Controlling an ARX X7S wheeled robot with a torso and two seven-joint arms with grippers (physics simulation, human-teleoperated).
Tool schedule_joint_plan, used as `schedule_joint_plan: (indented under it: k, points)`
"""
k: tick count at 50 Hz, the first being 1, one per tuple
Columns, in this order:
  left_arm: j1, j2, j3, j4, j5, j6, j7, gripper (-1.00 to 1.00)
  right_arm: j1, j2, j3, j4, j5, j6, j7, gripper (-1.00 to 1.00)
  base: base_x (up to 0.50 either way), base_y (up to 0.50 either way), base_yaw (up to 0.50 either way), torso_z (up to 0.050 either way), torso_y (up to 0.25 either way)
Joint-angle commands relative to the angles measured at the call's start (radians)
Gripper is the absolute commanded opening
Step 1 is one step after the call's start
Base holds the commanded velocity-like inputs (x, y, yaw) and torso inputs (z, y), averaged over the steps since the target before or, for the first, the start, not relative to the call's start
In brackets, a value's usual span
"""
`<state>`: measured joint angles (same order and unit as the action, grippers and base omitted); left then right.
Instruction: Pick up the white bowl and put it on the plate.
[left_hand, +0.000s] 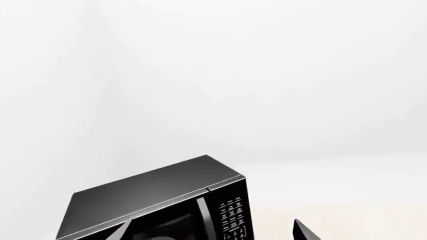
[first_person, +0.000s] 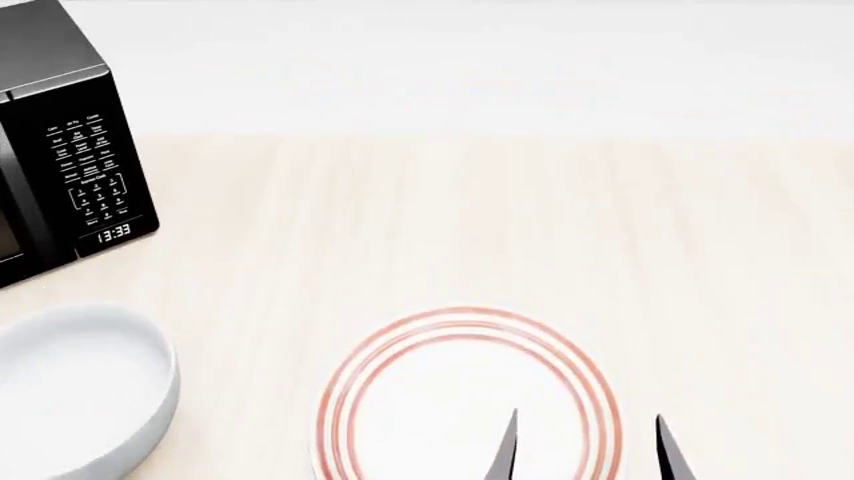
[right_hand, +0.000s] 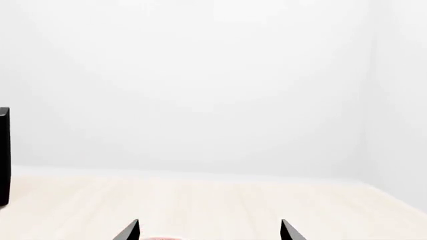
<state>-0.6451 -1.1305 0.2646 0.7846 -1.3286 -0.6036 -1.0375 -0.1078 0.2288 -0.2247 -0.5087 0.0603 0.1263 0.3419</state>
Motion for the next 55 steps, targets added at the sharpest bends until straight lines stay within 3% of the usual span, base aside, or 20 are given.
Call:
schedule_joint_plan:
  k: [1, 6, 14, 26, 55]
  points:
    - [-0.112, 0.003, 0.026, -0.138, -0.093, -0.071, 0.019, 1.0, 0.006, 0.007, -0.01, 0.012, 0.004, -0.005, 0.007, 1.0, 0.0, 0.0, 0.0, 0.0, 0.0]
    - [-0.132, 0.057, 0.054, -0.277, -0.099, -0.079, 0.096, 1.0, 0.002, 0.011, -0.017, 0.01, 0.001, -0.004, 0.014, 1.0, 0.0, 0.0, 0.0, 0.0, 0.0]
    - [-0.179, 0.106, 0.069, -0.452, -0.161, -0.113, 0.118, 1.0, 0.002, 0.016, -0.026, 0.006, 0.001, -0.003, 0.023, 1.0, 0.0, 0.0, 0.0, 0.0, 0.0]
    - [-0.224, 0.145, 0.126, -0.574, -0.126, -0.165, 0.166, 1.0, 0.005, 0.024, -0.034, 0.015, 0.003, -0.008, 0.034, 1.0, 0.0, 0.0, 0.0, 0.0, 0.0]
    - [-0.169, 0.227, 0.171, -0.707, -0.068, -0.121, 0.235, 1.0, 0.018, 0.038, -0.05, 0.038, 0.009, -0.019, 0.046, 1.0, 0.0, 0.0, 0.0, 0.0, 0.0]
